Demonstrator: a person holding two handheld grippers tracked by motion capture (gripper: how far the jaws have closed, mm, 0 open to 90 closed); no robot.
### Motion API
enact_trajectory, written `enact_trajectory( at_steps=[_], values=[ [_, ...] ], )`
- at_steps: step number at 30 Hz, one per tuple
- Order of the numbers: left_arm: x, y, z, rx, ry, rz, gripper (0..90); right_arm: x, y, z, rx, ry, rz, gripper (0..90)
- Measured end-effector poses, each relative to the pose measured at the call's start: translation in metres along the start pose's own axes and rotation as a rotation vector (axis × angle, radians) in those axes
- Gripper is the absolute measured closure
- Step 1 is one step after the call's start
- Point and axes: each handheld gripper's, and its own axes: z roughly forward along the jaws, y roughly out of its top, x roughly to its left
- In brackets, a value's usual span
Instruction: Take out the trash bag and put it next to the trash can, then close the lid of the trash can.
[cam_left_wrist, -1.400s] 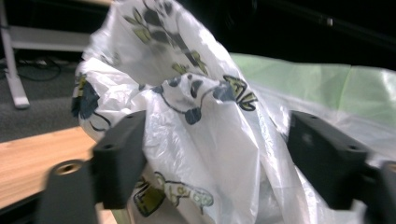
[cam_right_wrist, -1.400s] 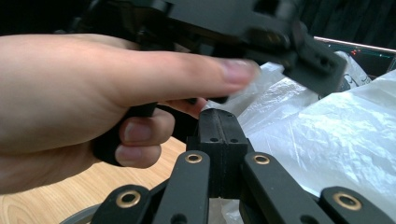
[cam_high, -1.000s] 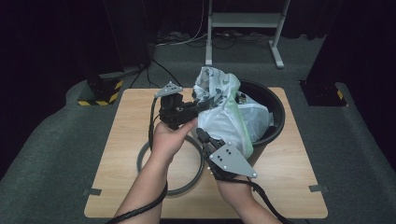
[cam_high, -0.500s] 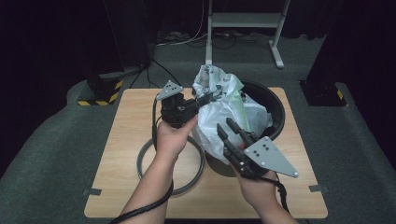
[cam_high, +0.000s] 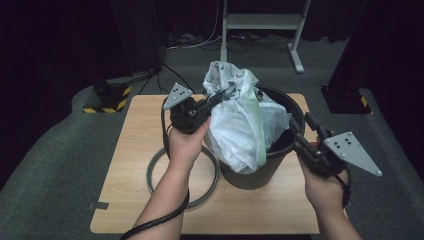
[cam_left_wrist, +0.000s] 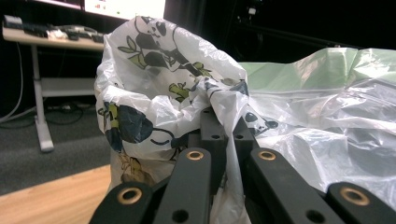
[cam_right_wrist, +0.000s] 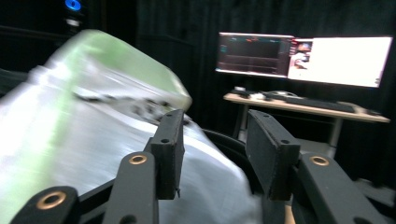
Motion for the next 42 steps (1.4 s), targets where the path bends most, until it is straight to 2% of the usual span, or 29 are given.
enact_trajectory(
  at_steps=[2,3,4,5,6,7,10,11,13,14,19,22,23,29,30,31,32,33,35,38,40,42],
  values=[
    [-0.001,0.0,0.0,-0.008,-0.001,-0.002,88.9,-0.008,-0.003,0.0,0.012,-0.026,-0.007,53.7],
    [-0.002,0.001,0.0,-0.015,-0.004,0.01,88.9,-0.012,-0.005,-0.001,0.018,-0.043,-0.013,53.5],
    [-0.002,0.001,0.0,-0.015,-0.004,0.01,89.0,-0.012,-0.005,-0.001,0.018,-0.043,-0.013,53.5],
    [-0.004,0.001,0.0,-0.038,-0.007,0.003,89.0,-0.021,-0.01,-0.001,0.027,-0.074,-0.015,52.5],
    [-0.004,0.001,0.0,-0.038,-0.007,0.003,89.0,-0.021,-0.01,-0.001,0.027,-0.074,-0.015,52.5],
    [-0.005,0.002,-0.001,-0.051,-0.009,0.006,89.0,-0.029,-0.015,-0.002,0.037,-0.102,-0.01,51.2],
    [-0.006,0.003,-0.002,-0.065,-0.01,0.008,89.0,-0.035,-0.019,-0.002,0.046,-0.126,-0.007,50.2],
    [-0.007,0.004,-0.003,-0.079,-0.012,0.013,89.0,-0.041,-0.025,-0.001,0.063,-0.147,0.002,48.6],
    [-0.007,0.004,-0.004,-0.086,-0.016,0.013,89.0,-0.043,-0.028,-0.001,0.068,-0.155,0.004,47.8],
    [-0.008,0.005,-0.005,-0.089,-0.016,0.021,89.0,-0.048,-0.036,-0.001,0.083,-0.18,0.006,46.2],
    [-0.015,0.007,-0.008,-0.122,-0.043,0.05,89.0,-0.059,-0.057,0.0,0.116,-0.221,0.022,41.5],
    [-0.018,0.007,-0.009,-0.136,-0.055,0.055,89.0,-0.064,-0.067,0.002,0.145,-0.224,0.017,39.1],
    [-0.02,0.006,-0.009,-0.146,-0.057,0.061,89.0,-0.069,-0.077,0.004,0.175,-0.223,0.016,37.6],
    [-0.023,0.005,-0.005,-0.163,-0.064,0.049,89.0,-0.08,-0.118,0.009,0.255,-0.207,0.032,24.9],
    [-0.023,0.005,-0.005,-0.163,-0.064,0.049,89.1,-0.08,-0.118,0.009,0.255,-0.207,0.032,24.9],
    [-0.023,0.005,-0.005,-0.162,-0.068,0.059,89.1,-0.082,-0.127,0.01,0.279,-0.208,0.022,22.5],
    [-0.025,0.005,-0.005,-0.172,-0.074,0.053,89.1,-0.086,-0.14,0.015,0.333,-0.212,0.038,19.4],
    [-0.025,0.005,-0.005,-0.171,-0.075,0.06,89.1,-0.087,-0.145,0.016,0.355,-0.216,0.048,18.0],
    [-0.026,0.005,-0.005,-0.175,-0.079,0.061,89.1,-0.09,-0.158,0.021,0.4,-0.238,0.073,18.0],
    [-0.025,0.005,-0.006,-0.178,-0.079,0.06,89.1,-0.092,-0.17,0.024,0.433,-0.231,0.08,18.0],
    [-0.028,0.007,-0.007,-0.199,-0.088,0.061,89.1,-0.091,-0.178,0.025,0.444,-0.213,0.078,17.5],
    [-0.028,0.008,-0.008,-0.195,-0.09,0.073,89.1,-0.091,-0.182,0.026,0.45,-0.206,0.076,17.4]
  ],
)
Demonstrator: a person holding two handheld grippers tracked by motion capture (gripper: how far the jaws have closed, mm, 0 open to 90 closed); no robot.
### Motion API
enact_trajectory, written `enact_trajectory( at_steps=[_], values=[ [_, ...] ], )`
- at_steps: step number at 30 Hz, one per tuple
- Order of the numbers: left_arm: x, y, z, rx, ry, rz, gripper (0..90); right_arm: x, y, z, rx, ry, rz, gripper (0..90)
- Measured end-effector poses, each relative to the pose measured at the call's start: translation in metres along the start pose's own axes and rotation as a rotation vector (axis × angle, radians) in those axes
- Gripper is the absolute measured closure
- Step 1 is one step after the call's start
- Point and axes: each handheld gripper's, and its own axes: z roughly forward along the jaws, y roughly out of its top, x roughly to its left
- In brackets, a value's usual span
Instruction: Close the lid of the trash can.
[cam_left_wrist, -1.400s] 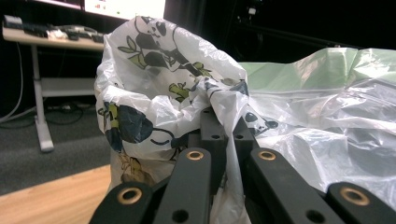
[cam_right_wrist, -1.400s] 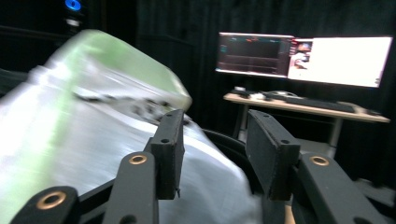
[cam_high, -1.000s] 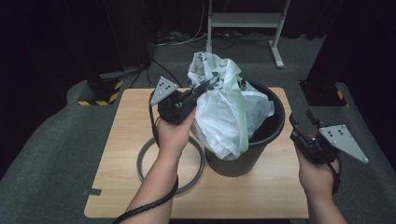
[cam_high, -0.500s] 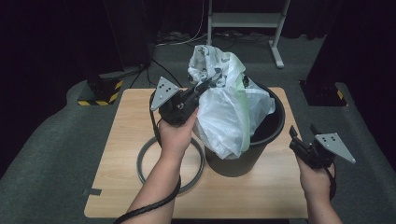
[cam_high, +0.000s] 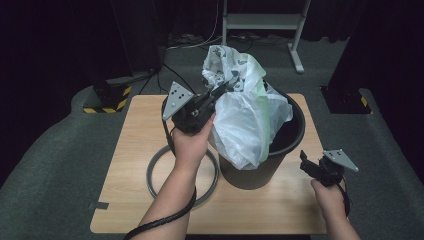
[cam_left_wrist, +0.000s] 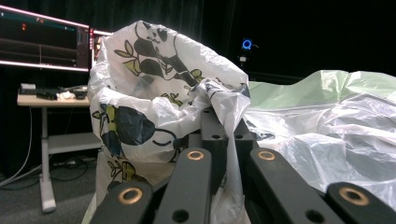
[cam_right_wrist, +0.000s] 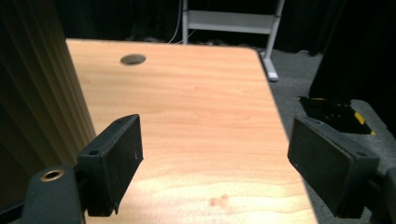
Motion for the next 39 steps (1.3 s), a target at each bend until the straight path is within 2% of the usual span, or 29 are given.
enact_trajectory(
  at_steps=[1,7,13,15,17,19,20,21,25,38,39],
  values=[
    [-0.002,0.002,-0.001,-0.014,-0.004,-0.001,89.2,0.001,-0.005,0.004,0.014,0.011,-0.026,15.9],
    [-0.006,0.008,-0.001,-0.046,-0.017,0.011,89.2,0.004,-0.015,0.011,0.058,0.026,-0.041,15.3],
    [-0.009,0.01,0.0,-0.069,-0.039,0.021,89.3,0.003,-0.017,0.012,0.067,0.024,-0.032,15.3],
    [-0.012,0.011,0.002,-0.091,-0.055,0.033,89.4,0.002,-0.017,0.011,0.07,0.026,-0.029,15.3],
    [-0.014,0.011,0.004,-0.109,-0.065,0.026,89.4,0.001,-0.018,0.011,0.072,0.026,-0.024,15.4],
    [-0.014,0.012,0.004,-0.112,-0.069,0.032,89.4,0.0,-0.018,0.012,0.074,0.023,-0.02,15.4],
    [-0.017,0.013,0.006,-0.136,-0.085,0.022,89.4,0.0,-0.019,0.012,0.077,0.022,-0.014,15.4],
    [-0.018,0.014,0.006,-0.142,-0.091,0.031,89.4,-0.001,-0.019,0.012,0.081,0.022,-0.013,15.4],
    [-0.021,0.017,0.008,-0.16,-0.107,0.049,89.5,-0.002,-0.02,0.012,0.085,0.021,-0.007,15.4],
    [-0.028,0.026,0.011,-0.214,-0.146,0.046,89.5,-0.006,-0.02,0.011,0.078,0.02,-0.008,15.5],
    [-0.028,0.027,0.01,-0.216,-0.146,0.056,89.5,-0.007,-0.02,0.011,0.078,0.019,-0.003,15.5]
  ],
)
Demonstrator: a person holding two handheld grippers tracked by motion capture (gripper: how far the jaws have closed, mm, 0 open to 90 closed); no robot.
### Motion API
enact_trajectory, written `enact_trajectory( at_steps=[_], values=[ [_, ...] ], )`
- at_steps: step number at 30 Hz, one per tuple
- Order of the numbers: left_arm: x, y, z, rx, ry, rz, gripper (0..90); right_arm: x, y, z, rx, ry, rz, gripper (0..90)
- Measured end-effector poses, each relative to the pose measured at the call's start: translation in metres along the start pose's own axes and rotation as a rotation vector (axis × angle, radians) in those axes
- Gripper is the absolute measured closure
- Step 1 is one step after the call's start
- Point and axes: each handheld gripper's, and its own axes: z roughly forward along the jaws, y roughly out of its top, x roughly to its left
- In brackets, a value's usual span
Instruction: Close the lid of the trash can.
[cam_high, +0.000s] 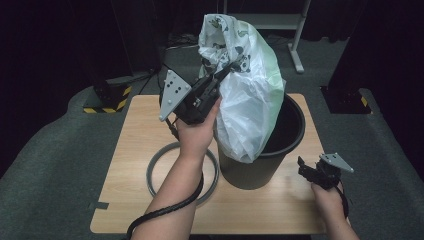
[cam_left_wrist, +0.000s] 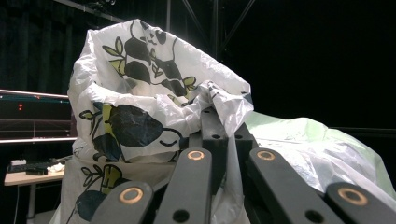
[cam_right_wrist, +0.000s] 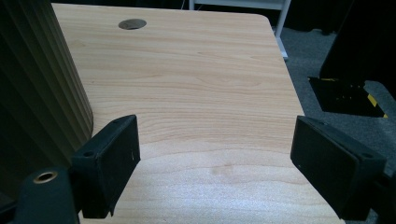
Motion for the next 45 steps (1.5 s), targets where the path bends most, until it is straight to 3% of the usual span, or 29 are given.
enact_trajectory(
  at_steps=[9,25,45],
  values=[
    [-0.002,0.009,-0.002,-0.028,-0.005,-0.006,89.5,0.003,0.0,0.001,0.004,0.008,-0.001,15.6],
    [0.001,0.042,-0.018,-0.103,0.011,0.005,89.5,0.006,-0.001,0.004,0.012,0.016,-0.016,15.7],
    [0.017,0.068,-0.048,-0.131,0.075,0.028,89.5,0.007,-0.005,0.01,0.048,0.019,-0.023,15.6]
  ],
)
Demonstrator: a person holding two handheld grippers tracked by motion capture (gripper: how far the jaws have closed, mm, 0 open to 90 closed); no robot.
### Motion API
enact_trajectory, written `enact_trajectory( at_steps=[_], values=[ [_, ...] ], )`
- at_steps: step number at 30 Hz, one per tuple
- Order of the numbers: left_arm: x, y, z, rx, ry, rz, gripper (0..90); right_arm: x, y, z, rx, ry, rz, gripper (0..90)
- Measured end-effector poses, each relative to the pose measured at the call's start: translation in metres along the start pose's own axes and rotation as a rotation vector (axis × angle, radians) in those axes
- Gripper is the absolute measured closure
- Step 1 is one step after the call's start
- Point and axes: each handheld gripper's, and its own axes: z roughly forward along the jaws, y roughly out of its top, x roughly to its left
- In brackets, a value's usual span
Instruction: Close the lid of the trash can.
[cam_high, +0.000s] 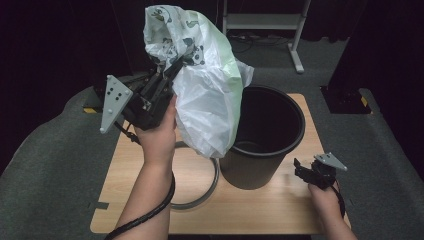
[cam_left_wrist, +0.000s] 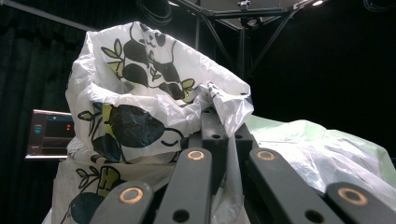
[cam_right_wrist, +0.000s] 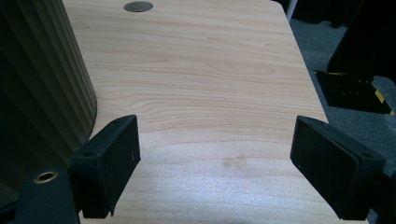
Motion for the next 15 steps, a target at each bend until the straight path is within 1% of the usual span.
enact_trajectory(
  at_steps=[2,4,5,10,12,14,15],
  values=[
    [0.001,0.001,-0.002,0.001,0.004,0.005,89.5,0.0,0.0,0.0,0.001,0.001,-0.002,15.6],
    [0.006,0.006,-0.008,0.002,0.016,0.02,89.4,0.0,0.0,0.002,0.009,0.001,-0.008,15.7],
    [0.008,0.008,-0.01,0.002,0.021,0.021,89.4,0.001,-0.001,0.003,0.014,0.002,-0.001,15.7],
    [0.013,0.013,-0.017,0.0,0.037,0.028,89.4,0.001,-0.002,0.006,0.031,0.004,-0.003,15.7],
    [0.017,0.016,-0.022,0.002,0.05,0.034,89.4,0.0,-0.004,0.008,0.045,0.005,0.001,16.1],
    [0.018,0.018,-0.024,0.004,0.056,0.036,89.5,0.0,-0.004,0.008,0.051,0.009,0.005,16.1],
    [0.022,0.019,-0.028,0.008,0.067,0.042,89.4,0.0,-0.005,0.01,0.066,0.011,0.001,16.9]
  ],
)
